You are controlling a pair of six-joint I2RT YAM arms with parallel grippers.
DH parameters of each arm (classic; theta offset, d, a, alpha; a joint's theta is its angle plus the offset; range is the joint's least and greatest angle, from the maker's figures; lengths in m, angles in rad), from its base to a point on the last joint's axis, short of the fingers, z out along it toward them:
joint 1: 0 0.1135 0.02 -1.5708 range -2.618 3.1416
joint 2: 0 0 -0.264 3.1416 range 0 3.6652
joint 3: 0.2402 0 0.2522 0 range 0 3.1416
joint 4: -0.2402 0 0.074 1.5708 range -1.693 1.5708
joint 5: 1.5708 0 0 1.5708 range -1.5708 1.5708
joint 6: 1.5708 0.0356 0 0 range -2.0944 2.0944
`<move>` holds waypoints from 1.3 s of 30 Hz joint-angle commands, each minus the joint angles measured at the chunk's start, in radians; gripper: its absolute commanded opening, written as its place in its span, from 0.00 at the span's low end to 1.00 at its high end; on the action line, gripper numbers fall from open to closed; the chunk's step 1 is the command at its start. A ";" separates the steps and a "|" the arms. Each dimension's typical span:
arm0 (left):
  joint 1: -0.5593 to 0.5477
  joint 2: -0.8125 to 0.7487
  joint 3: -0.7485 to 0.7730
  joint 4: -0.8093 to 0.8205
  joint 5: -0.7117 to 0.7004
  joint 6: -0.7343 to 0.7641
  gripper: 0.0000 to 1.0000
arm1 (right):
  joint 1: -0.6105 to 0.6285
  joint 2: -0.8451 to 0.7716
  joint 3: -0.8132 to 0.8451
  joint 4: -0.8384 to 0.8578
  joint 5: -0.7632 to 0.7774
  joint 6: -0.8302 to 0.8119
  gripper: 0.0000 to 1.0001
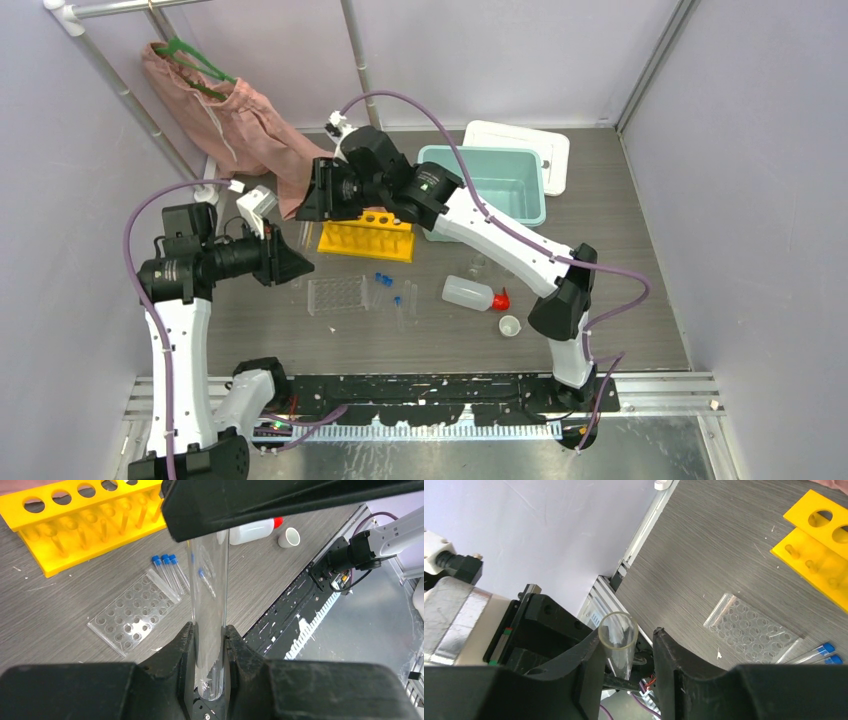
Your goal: Organize the chemistry lab equipment
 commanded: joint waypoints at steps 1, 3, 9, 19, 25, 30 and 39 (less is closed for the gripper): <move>0.002 -0.013 0.008 0.010 0.024 0.022 0.00 | -0.011 -0.011 0.082 -0.014 0.013 -0.060 0.40; 0.002 -0.014 0.007 0.010 0.027 0.022 0.00 | -0.013 -0.006 0.094 -0.019 0.014 -0.068 0.34; 0.002 -0.012 -0.002 0.040 0.009 -0.012 0.13 | -0.018 -0.003 0.117 -0.039 0.016 -0.088 0.11; 0.002 0.034 0.006 0.108 -0.111 -0.139 1.00 | -0.019 -0.071 0.035 -0.042 0.288 -0.270 0.01; 0.003 0.136 0.054 0.111 -0.329 -0.225 1.00 | -0.018 -0.185 -0.285 0.332 0.544 -0.513 0.01; 0.003 0.183 0.078 0.097 -0.395 -0.242 1.00 | -0.017 -0.183 -0.437 0.583 0.639 -0.643 0.01; 0.004 0.181 0.098 0.091 -0.405 -0.247 1.00 | -0.019 -0.115 -0.509 0.791 0.698 -0.718 0.01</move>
